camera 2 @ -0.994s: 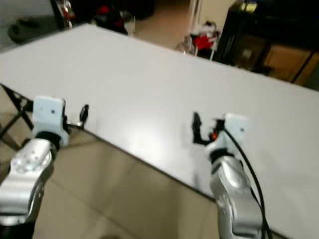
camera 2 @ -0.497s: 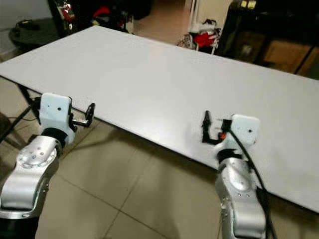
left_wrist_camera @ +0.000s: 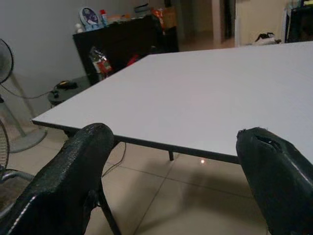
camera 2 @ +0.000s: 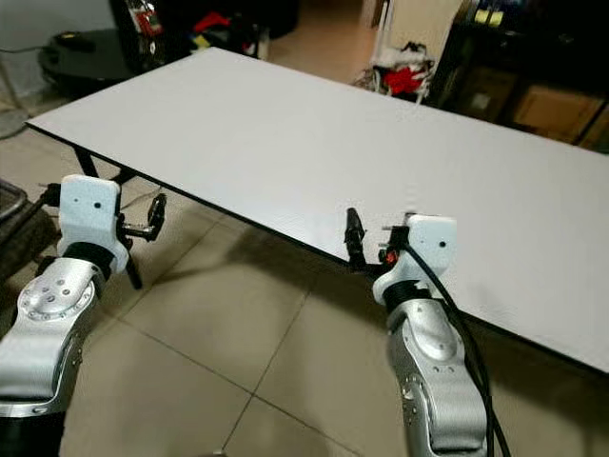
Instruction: Setting the table
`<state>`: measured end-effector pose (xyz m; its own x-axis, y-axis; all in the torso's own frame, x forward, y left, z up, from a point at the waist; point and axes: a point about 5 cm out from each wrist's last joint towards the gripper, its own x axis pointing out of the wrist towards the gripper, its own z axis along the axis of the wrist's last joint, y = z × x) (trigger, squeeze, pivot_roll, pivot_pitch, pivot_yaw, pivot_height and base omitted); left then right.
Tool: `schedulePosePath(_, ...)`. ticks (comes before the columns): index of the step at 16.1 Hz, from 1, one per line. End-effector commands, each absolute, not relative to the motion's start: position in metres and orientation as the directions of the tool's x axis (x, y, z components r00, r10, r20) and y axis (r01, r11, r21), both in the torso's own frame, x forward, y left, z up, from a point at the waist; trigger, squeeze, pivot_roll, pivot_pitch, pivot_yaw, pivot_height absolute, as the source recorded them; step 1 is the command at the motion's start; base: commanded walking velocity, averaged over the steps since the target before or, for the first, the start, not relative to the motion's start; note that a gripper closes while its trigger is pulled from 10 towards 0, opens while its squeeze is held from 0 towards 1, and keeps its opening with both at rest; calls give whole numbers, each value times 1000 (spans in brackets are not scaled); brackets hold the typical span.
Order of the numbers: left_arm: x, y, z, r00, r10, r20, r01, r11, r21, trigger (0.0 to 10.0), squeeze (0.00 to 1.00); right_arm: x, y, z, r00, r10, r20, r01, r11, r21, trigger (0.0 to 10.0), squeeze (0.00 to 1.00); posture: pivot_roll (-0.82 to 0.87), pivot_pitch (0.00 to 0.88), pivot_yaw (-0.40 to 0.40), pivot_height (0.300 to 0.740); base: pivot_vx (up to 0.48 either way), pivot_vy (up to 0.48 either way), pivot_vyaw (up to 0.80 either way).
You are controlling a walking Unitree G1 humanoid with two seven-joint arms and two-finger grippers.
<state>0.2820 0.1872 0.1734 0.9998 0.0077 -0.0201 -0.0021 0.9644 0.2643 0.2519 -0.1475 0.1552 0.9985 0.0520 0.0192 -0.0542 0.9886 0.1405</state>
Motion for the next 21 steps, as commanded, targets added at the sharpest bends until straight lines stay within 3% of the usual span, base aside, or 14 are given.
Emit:
schedulePosePath(1,284,183,175,1000,-6,-14,9,965,264,10000,0,253,-154,156,999,31,21,-33,991,129,10000,0,20,0,0,740,0,304,0)
schedulePosePath(10,285,181,176,1000,-16,-12,18,964,264,10000,0,256,-154,153,1000,24,10,-26,989,145,10000,0,26,0,-4,740,0,319,45)
schedulePosePath(21,277,191,176,1000,9,-10,-5,959,283,10000,0,264,-144,148,996,84,-4,-82,981,176,10000,0,75,0,-37,740,0,330,800)
